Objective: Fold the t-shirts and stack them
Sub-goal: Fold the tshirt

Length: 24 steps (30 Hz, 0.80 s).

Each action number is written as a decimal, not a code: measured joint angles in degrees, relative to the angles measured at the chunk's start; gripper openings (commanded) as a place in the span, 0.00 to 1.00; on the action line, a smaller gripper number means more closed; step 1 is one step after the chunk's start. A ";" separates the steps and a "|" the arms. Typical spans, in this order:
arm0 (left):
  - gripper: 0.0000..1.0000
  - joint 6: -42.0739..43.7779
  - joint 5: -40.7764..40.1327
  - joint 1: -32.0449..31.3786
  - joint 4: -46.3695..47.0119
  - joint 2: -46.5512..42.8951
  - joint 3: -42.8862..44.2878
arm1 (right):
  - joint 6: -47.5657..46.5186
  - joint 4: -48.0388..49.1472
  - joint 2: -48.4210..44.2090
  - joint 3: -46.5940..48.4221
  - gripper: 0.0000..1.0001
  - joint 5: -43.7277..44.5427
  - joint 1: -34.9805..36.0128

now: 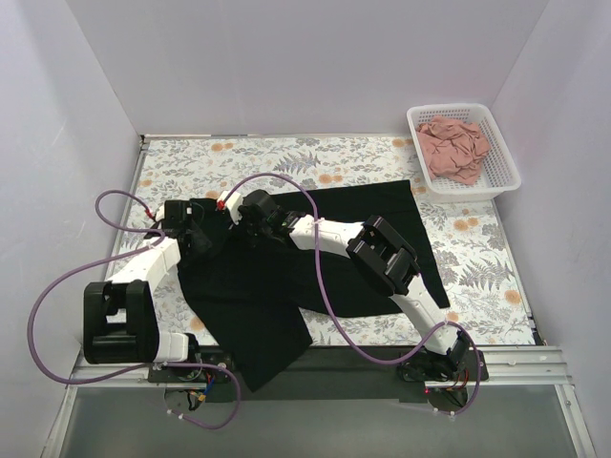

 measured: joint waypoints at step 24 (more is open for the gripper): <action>0.37 1.53 4.79 2.62 3.34 5.88 0.35 | -0.48 0.00 0.00 0.00 0.01 -0.92 -0.02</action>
